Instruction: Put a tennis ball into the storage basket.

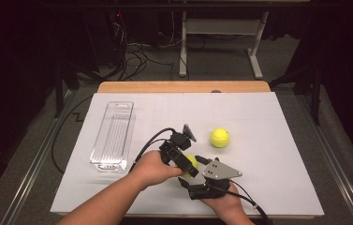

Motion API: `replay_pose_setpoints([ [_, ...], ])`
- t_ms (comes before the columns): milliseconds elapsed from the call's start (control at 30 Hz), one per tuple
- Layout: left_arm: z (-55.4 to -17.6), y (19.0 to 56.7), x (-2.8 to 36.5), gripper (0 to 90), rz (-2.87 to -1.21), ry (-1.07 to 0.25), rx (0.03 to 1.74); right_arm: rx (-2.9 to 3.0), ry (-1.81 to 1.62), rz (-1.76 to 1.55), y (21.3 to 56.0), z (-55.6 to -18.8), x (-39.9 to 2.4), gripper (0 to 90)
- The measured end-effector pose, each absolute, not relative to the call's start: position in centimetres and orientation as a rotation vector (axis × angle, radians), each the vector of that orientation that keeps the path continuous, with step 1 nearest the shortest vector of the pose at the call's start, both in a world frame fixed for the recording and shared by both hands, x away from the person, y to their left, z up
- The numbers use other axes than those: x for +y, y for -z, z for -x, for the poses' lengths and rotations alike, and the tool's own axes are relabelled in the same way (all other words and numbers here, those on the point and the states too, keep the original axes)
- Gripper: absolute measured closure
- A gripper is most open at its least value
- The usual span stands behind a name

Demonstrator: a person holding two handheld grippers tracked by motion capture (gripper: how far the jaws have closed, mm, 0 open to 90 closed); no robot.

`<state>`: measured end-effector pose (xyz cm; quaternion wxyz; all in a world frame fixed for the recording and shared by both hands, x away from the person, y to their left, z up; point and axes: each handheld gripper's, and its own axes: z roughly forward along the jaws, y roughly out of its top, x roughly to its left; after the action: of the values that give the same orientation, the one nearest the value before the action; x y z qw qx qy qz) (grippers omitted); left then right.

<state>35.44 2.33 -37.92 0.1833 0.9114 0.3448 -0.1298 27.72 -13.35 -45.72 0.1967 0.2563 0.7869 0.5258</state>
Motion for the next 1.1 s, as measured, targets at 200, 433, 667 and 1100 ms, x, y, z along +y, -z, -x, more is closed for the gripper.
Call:
replay_pose_setpoints([
  [200,-35.6,37.9,2.6,26.4,-2.569,0.368,0.982,2.205,-1.478,-0.733,45.9,-27.8,-13.2,0.2],
  [433,-35.6,38.0,2.8,26.4,-2.593,0.354,0.990,2.197,-1.480,-0.729,45.9,-27.6,-13.2,0.1],
  [667,-35.9,37.8,3.4,26.4,-2.587,0.330,1.020,2.189,-1.485,-0.719,45.7,-27.5,-13.5,0.2],
  [1100,-36.2,38.3,5.0,26.3,-2.581,0.297,1.086,2.174,-1.477,-0.733,45.4,-27.6,-14.4,0.1],
])
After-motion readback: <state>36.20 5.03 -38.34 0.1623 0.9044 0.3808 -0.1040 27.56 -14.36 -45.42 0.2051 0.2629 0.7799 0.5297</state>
